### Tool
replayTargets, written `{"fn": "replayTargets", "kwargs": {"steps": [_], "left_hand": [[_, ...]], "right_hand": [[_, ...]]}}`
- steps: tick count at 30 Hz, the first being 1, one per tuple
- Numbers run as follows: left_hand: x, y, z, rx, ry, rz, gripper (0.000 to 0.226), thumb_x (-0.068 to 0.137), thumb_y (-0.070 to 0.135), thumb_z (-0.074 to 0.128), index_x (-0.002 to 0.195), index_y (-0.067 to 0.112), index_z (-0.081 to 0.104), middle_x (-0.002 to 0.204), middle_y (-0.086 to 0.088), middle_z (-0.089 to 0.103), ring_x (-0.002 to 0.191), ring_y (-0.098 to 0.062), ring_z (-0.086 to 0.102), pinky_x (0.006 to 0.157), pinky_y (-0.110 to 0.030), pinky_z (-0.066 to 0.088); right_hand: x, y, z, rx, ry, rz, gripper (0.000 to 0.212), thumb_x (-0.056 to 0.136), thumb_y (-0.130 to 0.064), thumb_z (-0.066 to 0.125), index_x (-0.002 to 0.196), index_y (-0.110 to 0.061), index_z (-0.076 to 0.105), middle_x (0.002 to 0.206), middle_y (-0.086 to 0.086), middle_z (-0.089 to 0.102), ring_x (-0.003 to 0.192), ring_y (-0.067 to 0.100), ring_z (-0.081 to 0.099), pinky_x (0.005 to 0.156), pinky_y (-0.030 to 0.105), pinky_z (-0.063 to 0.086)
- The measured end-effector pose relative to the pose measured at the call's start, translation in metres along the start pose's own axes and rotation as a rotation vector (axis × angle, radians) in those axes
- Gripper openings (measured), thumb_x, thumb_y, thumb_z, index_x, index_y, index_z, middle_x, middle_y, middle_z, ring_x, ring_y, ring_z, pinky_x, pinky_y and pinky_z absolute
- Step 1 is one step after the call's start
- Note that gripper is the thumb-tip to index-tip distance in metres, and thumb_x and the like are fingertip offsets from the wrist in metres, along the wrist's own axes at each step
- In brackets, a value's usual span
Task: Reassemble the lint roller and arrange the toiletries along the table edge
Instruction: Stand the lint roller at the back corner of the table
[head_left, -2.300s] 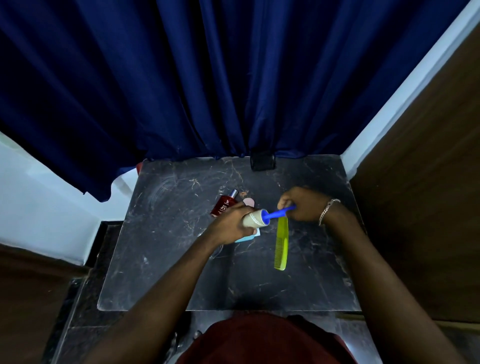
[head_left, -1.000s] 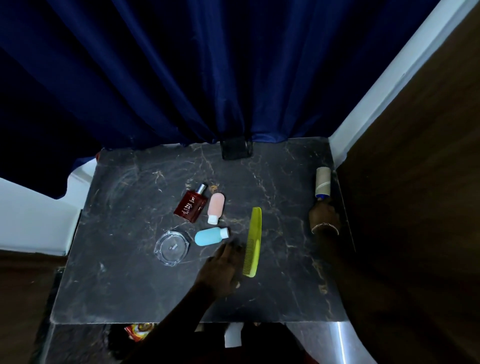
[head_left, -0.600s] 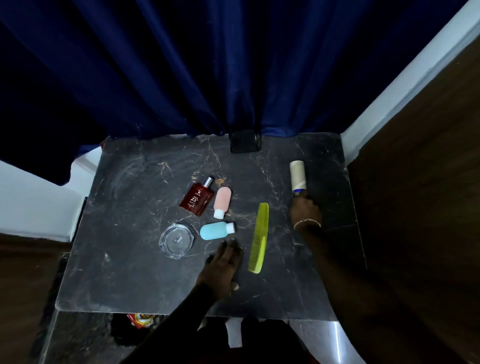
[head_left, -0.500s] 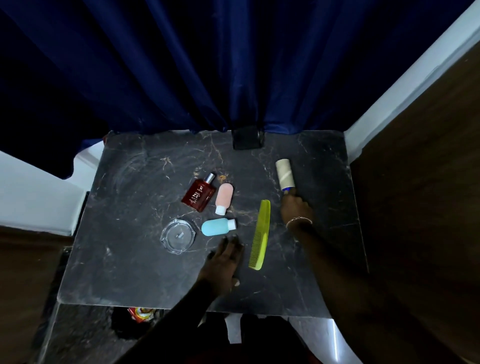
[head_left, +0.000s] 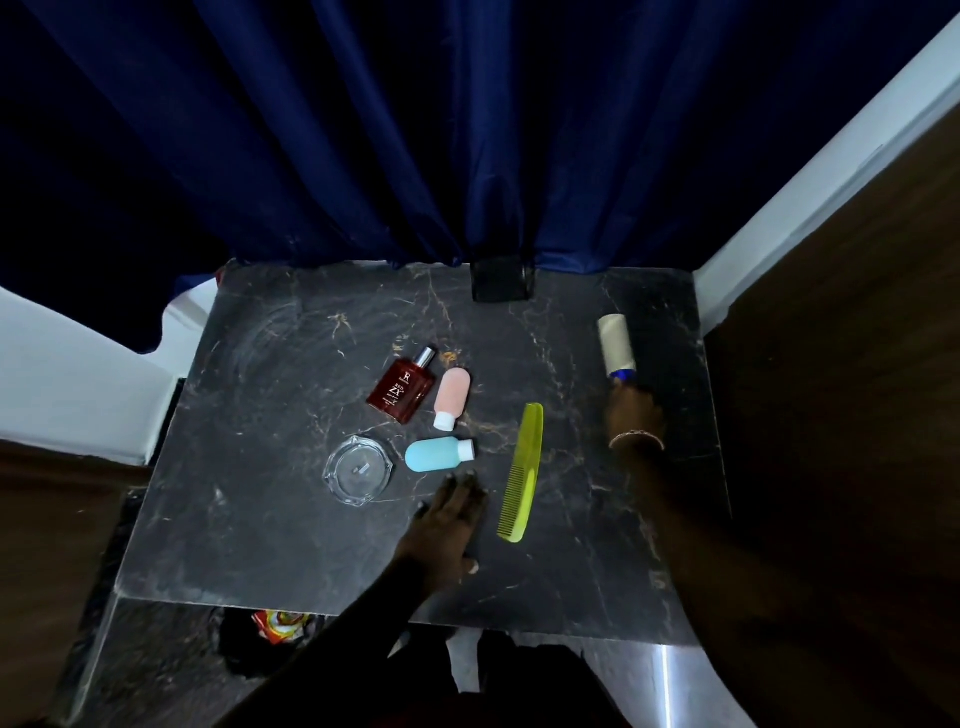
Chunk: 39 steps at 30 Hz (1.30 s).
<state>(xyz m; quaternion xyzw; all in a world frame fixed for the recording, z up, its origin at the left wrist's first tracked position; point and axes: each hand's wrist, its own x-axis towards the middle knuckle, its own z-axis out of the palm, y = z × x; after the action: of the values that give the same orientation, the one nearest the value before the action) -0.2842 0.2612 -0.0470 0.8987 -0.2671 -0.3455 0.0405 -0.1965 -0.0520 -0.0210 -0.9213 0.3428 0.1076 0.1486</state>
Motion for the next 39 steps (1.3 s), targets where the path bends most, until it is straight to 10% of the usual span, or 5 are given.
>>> {"fn": "replayTargets", "kwargs": {"steps": [15, 29, 39], "left_hand": [[-0.004, 0.003, -0.003, -0.006, 0.018, 0.000, 0.108, 0.084, 0.046, 0.070, 0.165, 0.026, 0.002, 0.172, 0.001, -0.017, 0.161, -0.030, -0.009, 0.124, -0.062, 0.025], [-0.005, 0.004, -0.005, -0.021, 0.019, -0.004, 0.108, 0.086, 0.045, 0.070, 0.165, 0.027, 0.000, 0.172, 0.002, -0.019, 0.161, -0.028, -0.011, 0.126, -0.060, 0.021], [-0.004, 0.001, -0.002, -0.020, 0.022, 0.000, 0.107, 0.086, 0.046, 0.070, 0.165, 0.026, 0.000, 0.172, 0.002, -0.021, 0.161, -0.029, -0.011, 0.126, -0.061, 0.022]], "right_hand": [[-0.002, 0.020, -0.011, 0.037, 0.005, 0.135, 0.045, 0.104, -0.025, 0.039, 0.133, 0.008, 0.048, 0.126, 0.027, 0.061, 0.115, 0.046, 0.061, 0.094, 0.051, 0.051], [-0.063, -0.080, 0.028, -0.217, -0.075, -0.337, 0.035, 0.102, -0.015, 0.028, 0.126, 0.003, 0.046, 0.116, 0.019, 0.070, 0.109, 0.039, 0.068, 0.093, 0.045, 0.052], [-0.022, -0.036, 0.004, -0.097, -0.070, -0.097, 0.034, 0.103, -0.017, 0.036, 0.128, 0.003, 0.048, 0.123, 0.022, 0.066, 0.115, 0.041, 0.064, 0.095, 0.047, 0.052]]}}
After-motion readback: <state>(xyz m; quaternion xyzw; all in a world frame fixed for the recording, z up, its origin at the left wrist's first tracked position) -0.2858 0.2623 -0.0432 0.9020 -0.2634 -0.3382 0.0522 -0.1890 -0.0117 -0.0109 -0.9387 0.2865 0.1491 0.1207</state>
